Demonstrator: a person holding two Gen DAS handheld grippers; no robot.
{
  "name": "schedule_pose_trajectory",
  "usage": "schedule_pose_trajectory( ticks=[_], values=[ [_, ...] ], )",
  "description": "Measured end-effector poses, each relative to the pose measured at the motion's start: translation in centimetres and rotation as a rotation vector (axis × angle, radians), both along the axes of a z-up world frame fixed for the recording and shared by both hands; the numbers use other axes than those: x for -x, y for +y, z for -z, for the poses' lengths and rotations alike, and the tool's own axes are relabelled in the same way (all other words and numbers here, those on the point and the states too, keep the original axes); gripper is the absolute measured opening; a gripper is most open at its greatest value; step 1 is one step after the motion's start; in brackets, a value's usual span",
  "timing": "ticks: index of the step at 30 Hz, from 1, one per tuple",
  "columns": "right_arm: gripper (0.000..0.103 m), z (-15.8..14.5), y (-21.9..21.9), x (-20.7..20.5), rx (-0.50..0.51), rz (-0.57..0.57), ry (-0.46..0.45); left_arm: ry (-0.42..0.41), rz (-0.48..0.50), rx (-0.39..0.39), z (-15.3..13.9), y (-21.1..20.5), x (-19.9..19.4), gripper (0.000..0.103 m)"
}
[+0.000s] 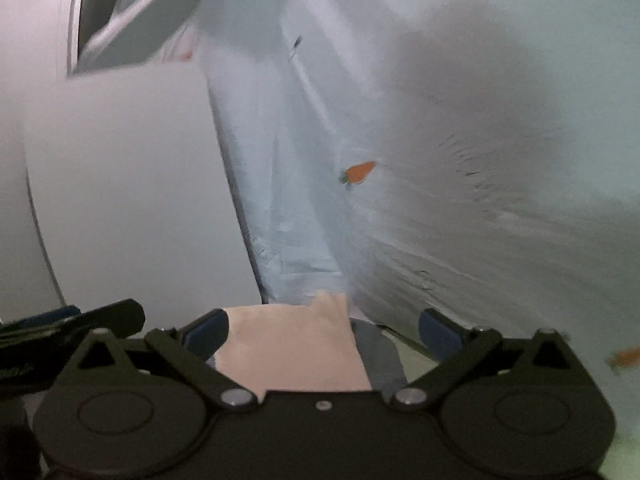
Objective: Fold clothes
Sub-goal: 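Place the bundle on top of the jeans stack and open both grippers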
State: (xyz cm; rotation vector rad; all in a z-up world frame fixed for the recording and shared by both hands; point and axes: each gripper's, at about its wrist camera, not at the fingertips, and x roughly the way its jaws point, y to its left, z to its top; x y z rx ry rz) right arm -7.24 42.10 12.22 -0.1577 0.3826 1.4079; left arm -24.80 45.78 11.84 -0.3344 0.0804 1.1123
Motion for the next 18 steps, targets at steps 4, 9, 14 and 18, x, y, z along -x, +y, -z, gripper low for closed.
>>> schedule_pose_trajectory(
  ticks=[4,9,14,18],
  values=[
    [0.103,-0.5,-6.0,-0.1,-0.004,0.023,-0.036,-0.012,0.006,0.059,-0.2,-5.4,0.2,0.103],
    [0.103,0.2,-12.5,-0.9,0.066,0.019,-0.015,0.041,-0.058,0.121,0.5,-12.4,-0.2,0.103],
    [0.103,1.9,-17.8,-0.4,0.112,-0.001,-0.023,0.081,-0.116,0.188,2.4,-18.5,0.4,0.103],
    [0.103,4.3,-21.8,-0.1,0.166,-0.005,-0.039,0.116,-0.137,0.256,4.2,-22.6,1.0,0.103]
  ],
)
